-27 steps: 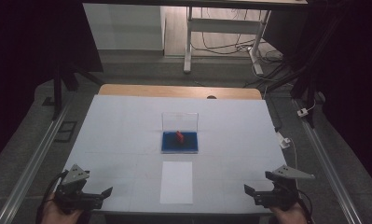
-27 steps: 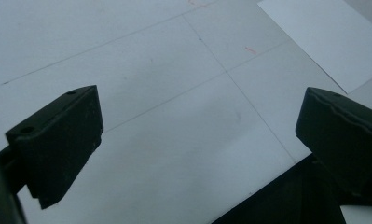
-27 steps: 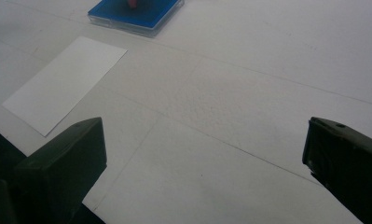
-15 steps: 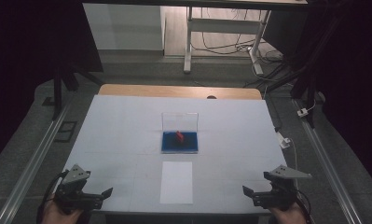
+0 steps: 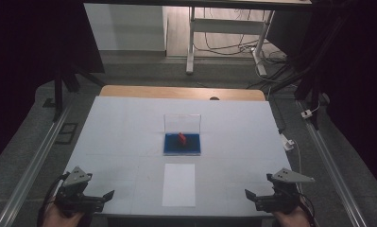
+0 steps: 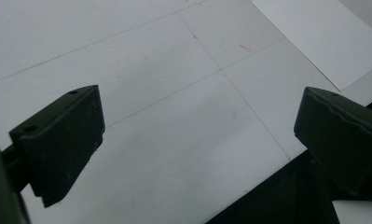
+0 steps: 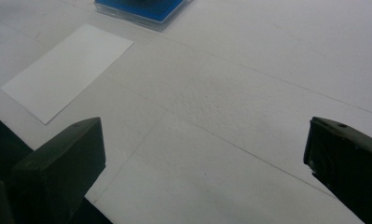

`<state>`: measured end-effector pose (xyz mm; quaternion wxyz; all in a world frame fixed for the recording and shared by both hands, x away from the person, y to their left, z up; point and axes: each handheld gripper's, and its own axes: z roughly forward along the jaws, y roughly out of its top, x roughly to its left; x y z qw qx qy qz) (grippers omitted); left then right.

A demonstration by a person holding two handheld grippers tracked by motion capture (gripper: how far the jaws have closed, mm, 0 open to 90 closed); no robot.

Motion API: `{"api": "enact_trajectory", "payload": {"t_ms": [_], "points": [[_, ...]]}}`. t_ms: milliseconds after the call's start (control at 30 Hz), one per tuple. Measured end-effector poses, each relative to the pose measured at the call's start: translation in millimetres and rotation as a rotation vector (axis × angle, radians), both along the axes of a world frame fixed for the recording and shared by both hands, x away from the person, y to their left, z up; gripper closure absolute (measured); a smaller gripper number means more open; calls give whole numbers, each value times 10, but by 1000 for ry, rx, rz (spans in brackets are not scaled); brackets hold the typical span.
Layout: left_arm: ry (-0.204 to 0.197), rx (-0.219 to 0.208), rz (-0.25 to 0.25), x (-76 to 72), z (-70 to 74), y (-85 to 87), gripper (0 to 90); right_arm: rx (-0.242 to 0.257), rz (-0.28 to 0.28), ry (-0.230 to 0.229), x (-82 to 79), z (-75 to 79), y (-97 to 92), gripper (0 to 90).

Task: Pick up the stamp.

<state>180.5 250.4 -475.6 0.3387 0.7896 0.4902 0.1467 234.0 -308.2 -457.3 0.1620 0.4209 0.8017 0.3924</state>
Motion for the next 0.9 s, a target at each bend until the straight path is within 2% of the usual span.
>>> {"api": "enact_trajectory", "payload": {"t_ms": [300,800,900], "points": [[0,0,-1,-1,-1,1,22,0,33,-25,-2,56,55,0],[5,1,1,3,-3,-2,21,-4,124,-47,71,97,270,0],[5,0,2,5,-3,0,18,10,150,-55,102,92,319,0]]}}
